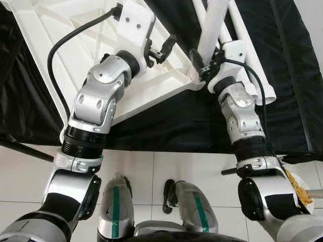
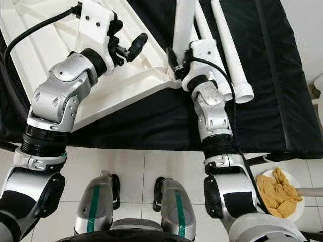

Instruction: Building children table

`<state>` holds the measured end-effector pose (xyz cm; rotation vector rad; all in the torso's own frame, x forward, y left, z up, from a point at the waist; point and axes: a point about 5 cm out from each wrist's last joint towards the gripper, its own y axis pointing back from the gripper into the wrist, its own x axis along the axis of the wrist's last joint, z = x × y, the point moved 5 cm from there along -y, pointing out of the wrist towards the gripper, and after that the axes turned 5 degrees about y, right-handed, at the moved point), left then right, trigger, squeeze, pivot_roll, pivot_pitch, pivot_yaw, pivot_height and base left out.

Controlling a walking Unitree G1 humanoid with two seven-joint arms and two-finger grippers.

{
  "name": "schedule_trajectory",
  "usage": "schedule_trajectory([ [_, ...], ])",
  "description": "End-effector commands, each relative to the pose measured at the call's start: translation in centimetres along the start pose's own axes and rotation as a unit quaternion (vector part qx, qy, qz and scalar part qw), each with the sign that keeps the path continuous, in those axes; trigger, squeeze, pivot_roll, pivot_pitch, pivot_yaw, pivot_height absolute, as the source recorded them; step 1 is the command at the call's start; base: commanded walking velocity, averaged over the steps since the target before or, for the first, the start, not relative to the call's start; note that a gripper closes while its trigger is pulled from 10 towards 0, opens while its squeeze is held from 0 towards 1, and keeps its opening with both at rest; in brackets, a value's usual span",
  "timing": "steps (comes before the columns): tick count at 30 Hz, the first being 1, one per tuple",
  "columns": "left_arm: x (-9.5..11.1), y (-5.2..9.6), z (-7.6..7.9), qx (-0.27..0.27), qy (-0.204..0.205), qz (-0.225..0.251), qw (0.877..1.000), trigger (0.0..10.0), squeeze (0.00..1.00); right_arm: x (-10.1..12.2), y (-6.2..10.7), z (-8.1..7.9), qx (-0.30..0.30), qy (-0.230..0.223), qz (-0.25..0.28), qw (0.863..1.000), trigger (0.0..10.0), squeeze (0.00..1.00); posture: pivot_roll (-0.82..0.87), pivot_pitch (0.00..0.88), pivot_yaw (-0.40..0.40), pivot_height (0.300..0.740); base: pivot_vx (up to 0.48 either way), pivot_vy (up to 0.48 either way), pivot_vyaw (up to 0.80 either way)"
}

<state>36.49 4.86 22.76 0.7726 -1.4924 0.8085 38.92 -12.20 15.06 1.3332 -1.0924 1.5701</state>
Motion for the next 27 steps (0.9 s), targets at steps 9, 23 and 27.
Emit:
schedule_trajectory([
  [9, 0.1, 0.0, 0.1, 0.002, -0.007, 0.0, 1.0, 10.0, 0.0, -6.2, 2.8, 0.1, -0.018, -0.034, -0.102, 0.994, 10.0, 0.0, 0.09, 0.06, -0.044, 0.74, 0.0, 0.0, 0.0],
  [23, 0.1, 0.0, 0.1, 0.002, -0.007, -0.001, 1.0, 10.0, 0.0, -6.5, 3.1, -0.7, -0.009, -0.023, -0.101, 0.995, 10.0, 0.0, 0.1, 0.063, -0.045, 0.74, 0.0, 0.0, 0.0],
  [27, 0.1, 0.0, 0.1, 0.003, -0.007, -0.001, 1.0, 10.0, 0.0, -6.6, 3.2, -0.8, -0.011, -0.025, -0.101, 0.995, 10.0, 0.0, 0.1, 0.065, -0.046, 0.74, 0.0, 0.0, 0.0],
])
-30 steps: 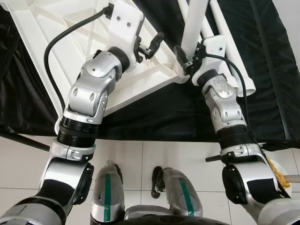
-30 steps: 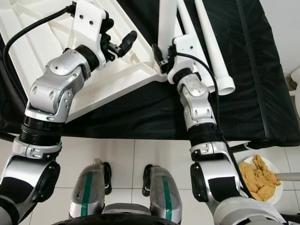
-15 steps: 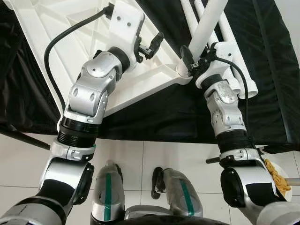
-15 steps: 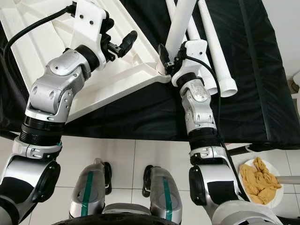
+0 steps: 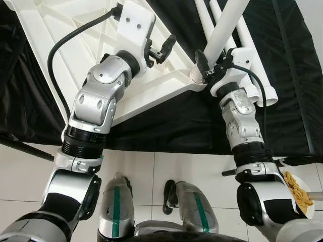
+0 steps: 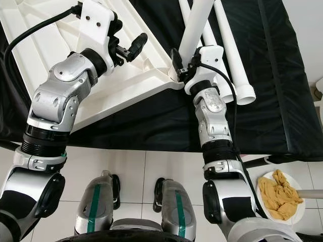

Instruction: Building children table

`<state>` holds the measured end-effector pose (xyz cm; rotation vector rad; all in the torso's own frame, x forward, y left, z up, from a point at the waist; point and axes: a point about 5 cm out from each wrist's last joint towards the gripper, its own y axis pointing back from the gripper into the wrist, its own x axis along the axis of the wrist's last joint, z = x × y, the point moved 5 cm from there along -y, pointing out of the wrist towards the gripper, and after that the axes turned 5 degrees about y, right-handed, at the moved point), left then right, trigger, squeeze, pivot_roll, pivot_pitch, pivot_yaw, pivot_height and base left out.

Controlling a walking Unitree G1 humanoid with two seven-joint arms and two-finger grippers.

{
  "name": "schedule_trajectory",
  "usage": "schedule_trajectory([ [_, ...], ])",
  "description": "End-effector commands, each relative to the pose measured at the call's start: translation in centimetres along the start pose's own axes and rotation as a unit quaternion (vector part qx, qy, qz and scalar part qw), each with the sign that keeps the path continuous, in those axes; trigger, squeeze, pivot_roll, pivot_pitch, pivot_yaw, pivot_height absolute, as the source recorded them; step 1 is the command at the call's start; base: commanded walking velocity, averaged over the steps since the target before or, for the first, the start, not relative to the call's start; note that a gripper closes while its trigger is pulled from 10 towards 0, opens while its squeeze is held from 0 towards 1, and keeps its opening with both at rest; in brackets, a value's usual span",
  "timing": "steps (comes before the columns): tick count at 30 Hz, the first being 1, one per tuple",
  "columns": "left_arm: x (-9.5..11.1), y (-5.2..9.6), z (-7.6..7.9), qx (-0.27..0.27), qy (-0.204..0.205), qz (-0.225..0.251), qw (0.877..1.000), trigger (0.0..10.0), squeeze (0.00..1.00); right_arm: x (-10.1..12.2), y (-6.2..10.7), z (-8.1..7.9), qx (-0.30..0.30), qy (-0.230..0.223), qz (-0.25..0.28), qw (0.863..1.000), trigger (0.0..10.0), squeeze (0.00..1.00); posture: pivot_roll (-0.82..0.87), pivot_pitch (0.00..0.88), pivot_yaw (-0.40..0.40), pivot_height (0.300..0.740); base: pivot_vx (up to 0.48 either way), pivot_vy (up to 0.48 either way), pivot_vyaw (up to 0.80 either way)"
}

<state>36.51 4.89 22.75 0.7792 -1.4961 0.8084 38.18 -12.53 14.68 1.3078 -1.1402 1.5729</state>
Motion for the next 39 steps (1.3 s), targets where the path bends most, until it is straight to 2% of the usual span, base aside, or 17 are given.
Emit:
schedule_trajectory([
  [1, 0.1, 0.1, 0.1, 0.002, -0.004, -0.001, 1.0, 10.0, 0.0, -6.3, 2.7, -0.8, -0.003, -0.022, -0.118, 0.993, 10.0, 0.0, 0.1, 0.07, -0.046, 0.74, 0.0, 0.0, 0.0],
  [8, 0.1, 0.2, 0.1, 0.004, -0.004, -0.002, 1.0, 10.0, 0.0, -6.4, 2.8, -1.1, -0.016, -0.021, -0.117, 0.993, 10.0, 0.0, 0.1, 0.075, -0.046, 0.74, 0.0, 0.0, 0.0],
  [17, 0.0, 0.2, 0.0, 0.005, -0.003, -0.004, 1.0, 10.0, 0.0, -6.6, 2.8, -0.4, -0.057, -0.023, -0.116, 0.991, 10.0, 0.0, 0.1, 0.083, -0.045, 0.74, 0.0, 0.0, 0.0],
  [20, 0.1, 0.2, -0.1, 0.005, -0.004, -0.004, 1.0, 10.0, 0.0, -6.8, 2.9, 0.4, -0.1, -0.028, -0.117, 0.988, 10.0, 0.0, 0.1, 0.086, -0.042, 0.74, 0.0, 0.0, 0.0],
  [33, 0.1, 0.3, -0.2, 0.007, -0.005, -0.006, 1.0, 10.0, 0.0, -7.2, 2.6, 1.1, -0.156, -0.036, -0.125, 0.979, 10.0, 0.0, 0.11, 0.09, -0.04, 0.74, 0.0, 0.0, 0.0],
  [39, 0.1, 0.5, -0.3, 0.008, -0.006, -0.008, 1.0, 10.0, 0.0, -7.3, 2.4, 1.6, -0.182, -0.023, -0.124, 0.975, 10.0, 0.0, 0.12, 0.093, -0.04, 0.74, 0.0, 0.0, 0.0],
])
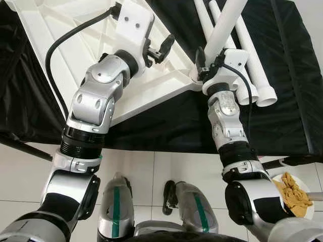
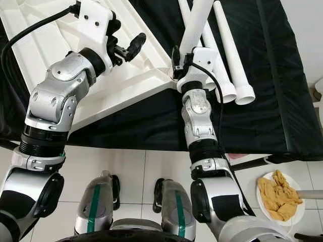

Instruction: Building children table

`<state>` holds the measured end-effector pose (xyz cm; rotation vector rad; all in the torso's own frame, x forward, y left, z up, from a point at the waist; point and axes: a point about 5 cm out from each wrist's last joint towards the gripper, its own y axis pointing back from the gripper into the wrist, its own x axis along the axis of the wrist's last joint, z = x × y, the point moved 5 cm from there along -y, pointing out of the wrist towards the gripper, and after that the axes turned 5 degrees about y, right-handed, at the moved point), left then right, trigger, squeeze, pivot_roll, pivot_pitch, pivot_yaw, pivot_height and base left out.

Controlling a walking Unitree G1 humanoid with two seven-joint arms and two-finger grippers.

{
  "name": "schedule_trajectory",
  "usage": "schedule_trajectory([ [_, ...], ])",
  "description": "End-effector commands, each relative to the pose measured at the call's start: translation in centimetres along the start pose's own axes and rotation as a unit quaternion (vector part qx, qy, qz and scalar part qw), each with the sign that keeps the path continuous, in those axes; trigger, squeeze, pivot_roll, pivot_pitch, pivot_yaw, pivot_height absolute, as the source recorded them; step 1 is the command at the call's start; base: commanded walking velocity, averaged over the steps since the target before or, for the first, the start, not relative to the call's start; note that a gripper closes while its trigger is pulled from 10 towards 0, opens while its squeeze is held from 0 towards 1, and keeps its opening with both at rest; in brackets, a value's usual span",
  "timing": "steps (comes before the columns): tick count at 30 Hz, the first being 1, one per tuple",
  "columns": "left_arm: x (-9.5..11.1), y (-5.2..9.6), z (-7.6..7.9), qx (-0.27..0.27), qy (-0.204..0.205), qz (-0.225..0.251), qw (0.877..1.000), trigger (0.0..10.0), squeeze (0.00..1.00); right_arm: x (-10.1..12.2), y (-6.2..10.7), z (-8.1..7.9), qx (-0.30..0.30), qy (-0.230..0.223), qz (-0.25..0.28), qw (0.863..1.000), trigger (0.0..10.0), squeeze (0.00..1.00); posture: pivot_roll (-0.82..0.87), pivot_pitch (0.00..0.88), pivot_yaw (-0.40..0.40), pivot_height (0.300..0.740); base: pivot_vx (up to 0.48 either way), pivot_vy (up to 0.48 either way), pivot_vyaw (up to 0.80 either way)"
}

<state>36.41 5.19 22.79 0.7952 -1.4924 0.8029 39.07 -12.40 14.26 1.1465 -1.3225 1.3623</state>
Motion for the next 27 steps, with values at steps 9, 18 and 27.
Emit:
schedule_trajectory([
  [9, 0.2, 0.3, -0.2, 0.007, -0.005, 0.0, 1.0, 10.0, 0.0, -6.3, 3.0, 2.0, -0.048, 0.008, -0.106, 0.993, 10.0, 0.0, 0.13, 0.097, -0.039, 0.74, 0.0, 0.0, 0.0],
  [18, 0.2, 0.2, -0.1, 0.005, -0.004, 0.0, 1.0, 10.0, 0.0, -6.1, 4.4, 2.6, -0.04, 0.017, -0.069, 0.997, 10.0, 0.0, 0.11, 0.095, -0.034, 0.74, 0.0, 0.0, 0.0],
  [27, 0.2, 0.2, 0.0, 0.003, -0.005, 0.0, 1.0, 10.0, 0.0, -6.4, 4.9, 3.2, -0.062, 0.025, -0.057, 0.996, 10.0, 0.0, 0.12, 0.088, -0.036, 0.74, 0.0, 0.0, 0.0],
])
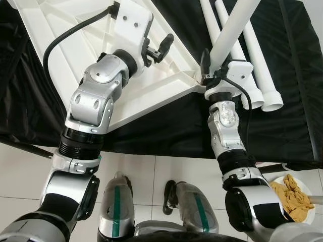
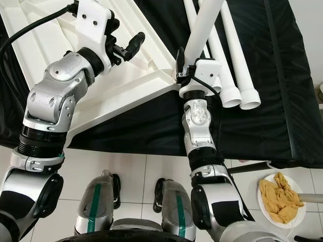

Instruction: Building children table

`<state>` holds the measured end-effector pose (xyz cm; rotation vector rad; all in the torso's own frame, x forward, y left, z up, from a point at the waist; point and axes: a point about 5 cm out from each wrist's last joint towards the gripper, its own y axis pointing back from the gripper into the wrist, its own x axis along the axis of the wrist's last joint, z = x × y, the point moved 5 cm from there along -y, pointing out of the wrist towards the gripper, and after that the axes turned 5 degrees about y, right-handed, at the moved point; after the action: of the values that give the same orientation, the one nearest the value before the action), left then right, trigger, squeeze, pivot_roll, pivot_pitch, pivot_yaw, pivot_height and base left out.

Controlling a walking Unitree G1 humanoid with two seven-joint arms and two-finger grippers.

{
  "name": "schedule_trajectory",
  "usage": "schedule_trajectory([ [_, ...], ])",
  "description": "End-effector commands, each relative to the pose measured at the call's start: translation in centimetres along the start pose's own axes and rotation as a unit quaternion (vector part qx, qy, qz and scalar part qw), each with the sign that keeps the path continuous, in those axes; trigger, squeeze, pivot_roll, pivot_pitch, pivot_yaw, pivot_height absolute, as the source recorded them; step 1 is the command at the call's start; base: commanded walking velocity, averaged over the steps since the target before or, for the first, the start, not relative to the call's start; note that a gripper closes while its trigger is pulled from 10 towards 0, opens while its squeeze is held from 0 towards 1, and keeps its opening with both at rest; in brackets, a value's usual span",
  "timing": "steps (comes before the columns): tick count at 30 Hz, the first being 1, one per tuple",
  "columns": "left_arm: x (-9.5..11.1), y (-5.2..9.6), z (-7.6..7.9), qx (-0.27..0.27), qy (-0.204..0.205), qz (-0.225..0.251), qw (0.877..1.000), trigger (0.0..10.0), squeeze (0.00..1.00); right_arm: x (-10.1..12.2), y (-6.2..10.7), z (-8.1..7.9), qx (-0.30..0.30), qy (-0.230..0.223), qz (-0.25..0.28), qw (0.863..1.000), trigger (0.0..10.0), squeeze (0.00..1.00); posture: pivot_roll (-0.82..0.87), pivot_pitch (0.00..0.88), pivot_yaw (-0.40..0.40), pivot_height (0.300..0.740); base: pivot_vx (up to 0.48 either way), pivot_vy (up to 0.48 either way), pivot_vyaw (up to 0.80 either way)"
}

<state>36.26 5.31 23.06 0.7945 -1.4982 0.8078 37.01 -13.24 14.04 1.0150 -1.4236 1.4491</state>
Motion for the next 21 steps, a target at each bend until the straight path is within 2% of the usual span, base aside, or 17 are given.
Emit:
schedule_trajectory([
  [1, -0.03, 0.01, 0.02, 0.002, -0.003, -0.003, 1.0, 10.0, 0.0, -6.11, 3.68, 2.3, -0.04, 0.014, -0.13, 0.991, 10.0, 0.0, 0.12, 0.088, -0.036, 0.74, 0.0, 0.0, 0.0],
  [13, -0.02, 0.04, 0.08, 0.001, -0.003, -0.003, 1.0, 10.0, 0.0, -6.54, 4.18, 2.12, -0.037, -0.004, -0.133, 0.99, 10.0, 0.0, 0.12, 0.082, -0.037, 0.74, 0.0, 0.0, 0.0],
  [21, 0.04, -0.02, 0.2, -0.002, -0.005, -0.002, 1.0, 10.0, 0.0, -6.81, 4.16, 2.97, -0.077, 0.017, -0.138, 0.987, 10.0, 0.0, 0.12, 0.078, -0.034, 0.74, 0.0, 0.0, 0.0],
])
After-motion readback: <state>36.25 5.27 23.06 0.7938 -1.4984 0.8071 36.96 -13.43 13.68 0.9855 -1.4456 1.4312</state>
